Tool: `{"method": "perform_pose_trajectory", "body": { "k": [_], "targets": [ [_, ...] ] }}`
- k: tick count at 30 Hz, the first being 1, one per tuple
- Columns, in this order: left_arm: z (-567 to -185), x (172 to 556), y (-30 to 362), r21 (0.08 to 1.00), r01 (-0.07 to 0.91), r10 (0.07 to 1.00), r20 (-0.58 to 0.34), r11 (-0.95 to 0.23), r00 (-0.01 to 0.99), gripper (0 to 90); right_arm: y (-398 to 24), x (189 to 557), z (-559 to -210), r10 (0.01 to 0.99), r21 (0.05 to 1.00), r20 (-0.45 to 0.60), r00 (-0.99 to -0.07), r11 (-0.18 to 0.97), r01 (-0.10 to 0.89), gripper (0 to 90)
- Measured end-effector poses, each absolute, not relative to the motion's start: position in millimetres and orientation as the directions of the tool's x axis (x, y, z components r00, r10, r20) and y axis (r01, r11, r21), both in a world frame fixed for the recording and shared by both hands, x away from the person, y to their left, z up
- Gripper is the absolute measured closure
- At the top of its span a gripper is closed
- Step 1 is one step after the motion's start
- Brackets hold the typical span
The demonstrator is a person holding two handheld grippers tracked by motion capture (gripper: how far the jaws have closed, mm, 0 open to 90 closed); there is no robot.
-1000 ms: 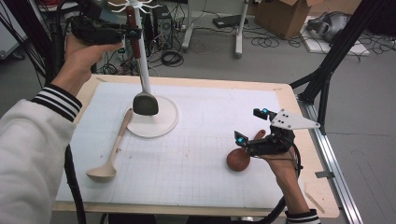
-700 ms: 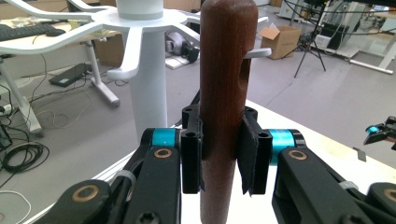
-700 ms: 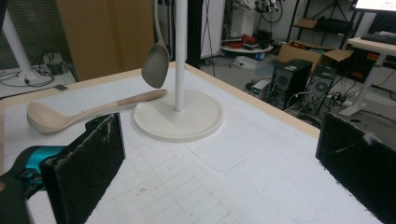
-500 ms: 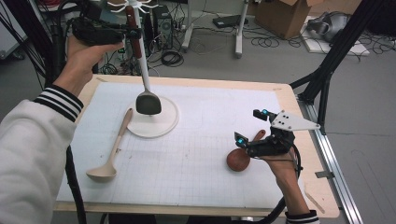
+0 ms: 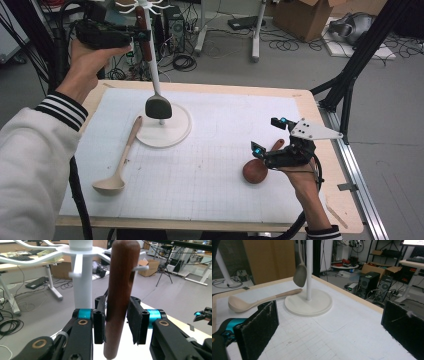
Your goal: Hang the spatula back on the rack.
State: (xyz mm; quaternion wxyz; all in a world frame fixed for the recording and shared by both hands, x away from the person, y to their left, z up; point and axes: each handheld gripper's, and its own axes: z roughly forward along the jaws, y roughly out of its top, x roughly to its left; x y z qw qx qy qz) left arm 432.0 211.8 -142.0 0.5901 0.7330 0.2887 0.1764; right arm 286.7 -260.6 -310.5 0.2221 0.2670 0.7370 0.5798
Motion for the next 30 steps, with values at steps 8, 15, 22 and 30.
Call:
{"method": "perform_pose_trajectory", "body": {
  "k": [8,15,22,30],
  "targets": [
    [-148.5,426.6,221.1,0.979,0.158,0.623,-0.045,-0.126,0.781,58.2,-258.9,287.7,-311.1,0.649,0.973,-0.018,-0.760,0.185,0.135,0.5],
    [-152.9,418.7,233.7,0.982,0.115,0.605,-0.002,-0.148,0.796,49.2,-256.0,289.8,-314.7,0.649,0.972,-0.015,-0.760,0.187,0.141,0.5],
    [-158.0,408.3,245.3,0.976,0.116,0.634,0.027,-0.183,0.773,30.7,-252.5,292.1,-316.8,0.646,0.971,-0.023,-0.763,0.198,0.138,0.5],
    [-173.2,394.9,258.0,0.970,0.046,0.563,0.100,-0.238,0.820,7.3,-252.5,294.3,-318.0,0.653,0.966,-0.035,-0.756,0.215,0.141,0.5]
  ]
}}
